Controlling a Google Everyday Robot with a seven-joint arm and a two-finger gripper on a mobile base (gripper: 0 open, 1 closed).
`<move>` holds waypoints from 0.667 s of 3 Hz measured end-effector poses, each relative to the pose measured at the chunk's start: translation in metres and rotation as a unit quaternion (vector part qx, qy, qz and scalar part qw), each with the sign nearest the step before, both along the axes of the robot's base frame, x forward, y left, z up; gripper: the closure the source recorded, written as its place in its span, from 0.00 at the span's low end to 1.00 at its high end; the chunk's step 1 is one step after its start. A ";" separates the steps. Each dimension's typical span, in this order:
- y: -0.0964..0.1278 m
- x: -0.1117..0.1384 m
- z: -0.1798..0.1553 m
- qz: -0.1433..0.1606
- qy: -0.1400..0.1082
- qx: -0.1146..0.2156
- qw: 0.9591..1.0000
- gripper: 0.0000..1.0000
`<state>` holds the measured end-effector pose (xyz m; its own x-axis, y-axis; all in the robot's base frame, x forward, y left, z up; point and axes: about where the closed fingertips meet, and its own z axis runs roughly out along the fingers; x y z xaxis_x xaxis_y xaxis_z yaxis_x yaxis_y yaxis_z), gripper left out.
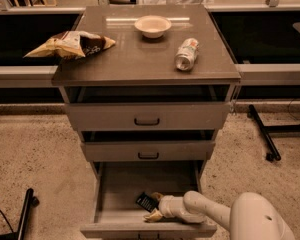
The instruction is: Pick rxbar blueberry from bottom drawer and place on counter
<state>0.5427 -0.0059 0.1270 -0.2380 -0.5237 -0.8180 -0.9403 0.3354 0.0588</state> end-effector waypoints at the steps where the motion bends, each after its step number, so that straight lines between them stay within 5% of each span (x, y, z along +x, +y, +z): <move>1: -0.004 0.000 -0.005 -0.011 0.009 -0.005 1.000 0.32; 2: -0.004 0.000 -0.008 -0.014 0.013 -0.008 1.000 0.50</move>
Offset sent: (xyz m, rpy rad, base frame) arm 0.0013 -0.0106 -0.0136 -0.0300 0.0373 -0.0441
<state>0.5424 -0.0103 0.1186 -0.2733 -0.5298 -0.8029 -0.9290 0.3620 0.0773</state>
